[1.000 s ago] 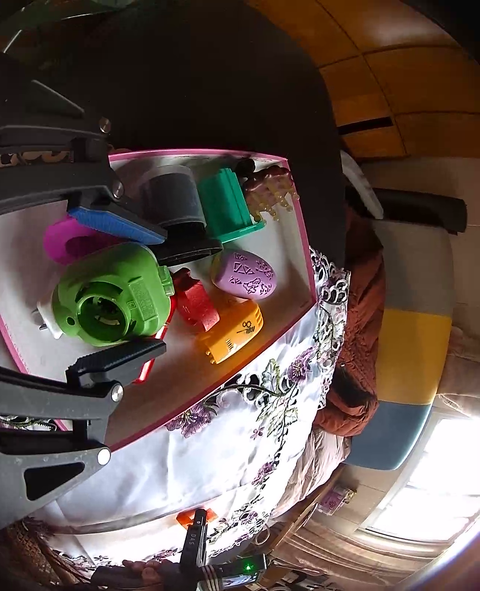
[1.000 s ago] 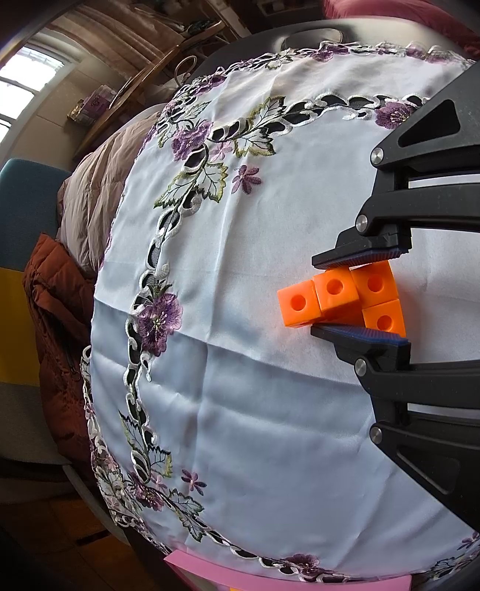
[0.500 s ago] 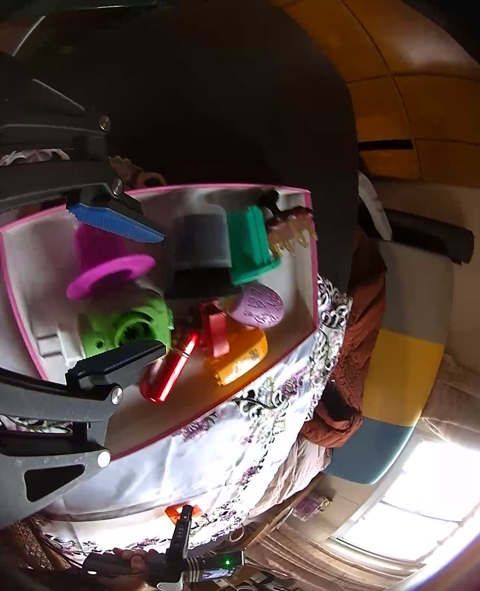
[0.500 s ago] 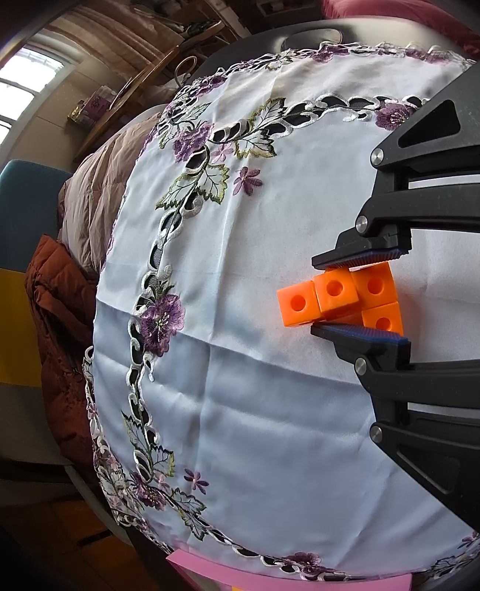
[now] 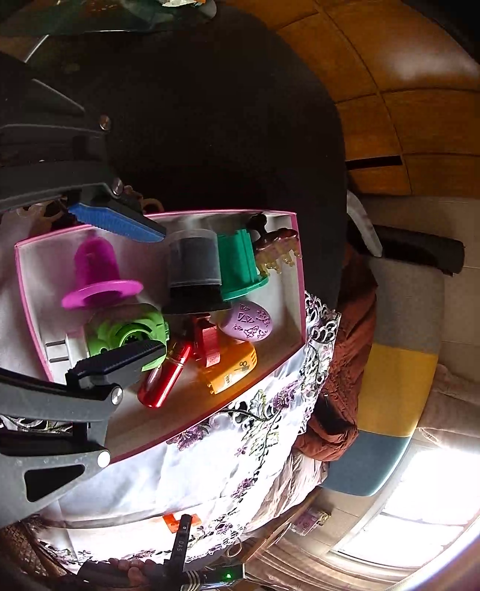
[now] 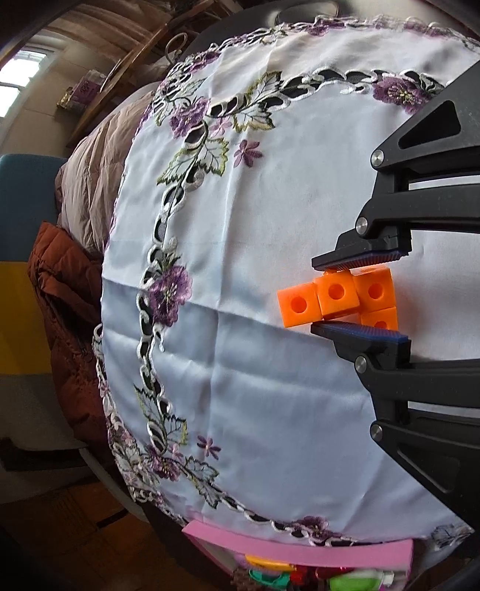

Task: Organize rigid objects
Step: 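Lower the green toy into the tray and open the left tool, then carry the orange cube stack over the tray with the right tool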

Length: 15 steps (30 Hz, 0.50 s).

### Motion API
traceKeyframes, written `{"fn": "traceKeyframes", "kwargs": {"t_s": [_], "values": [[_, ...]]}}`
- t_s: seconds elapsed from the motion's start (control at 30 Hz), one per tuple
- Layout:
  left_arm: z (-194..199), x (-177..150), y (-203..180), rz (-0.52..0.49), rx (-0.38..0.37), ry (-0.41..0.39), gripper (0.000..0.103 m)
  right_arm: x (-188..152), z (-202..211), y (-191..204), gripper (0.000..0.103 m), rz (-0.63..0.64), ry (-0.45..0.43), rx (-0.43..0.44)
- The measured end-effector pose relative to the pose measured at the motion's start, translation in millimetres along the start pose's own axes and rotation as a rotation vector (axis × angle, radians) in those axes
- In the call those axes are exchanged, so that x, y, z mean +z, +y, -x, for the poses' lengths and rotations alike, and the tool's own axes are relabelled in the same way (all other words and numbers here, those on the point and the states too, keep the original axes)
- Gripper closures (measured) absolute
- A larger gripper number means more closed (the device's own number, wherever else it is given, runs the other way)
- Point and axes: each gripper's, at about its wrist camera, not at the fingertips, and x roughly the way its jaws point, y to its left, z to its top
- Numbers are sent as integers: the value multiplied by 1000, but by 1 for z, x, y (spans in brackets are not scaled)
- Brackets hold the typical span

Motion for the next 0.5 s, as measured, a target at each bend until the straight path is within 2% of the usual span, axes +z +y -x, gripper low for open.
{"fn": "traceKeyframes", "kwargs": {"t_s": [0.17,0.5], "values": [[3,-2,-6,-17,-1,-8,47,-2,1,14,75,44,-6,47],[12,4,1,15,49,-28,47,-9,-5,33,75,135,14,11]]}}
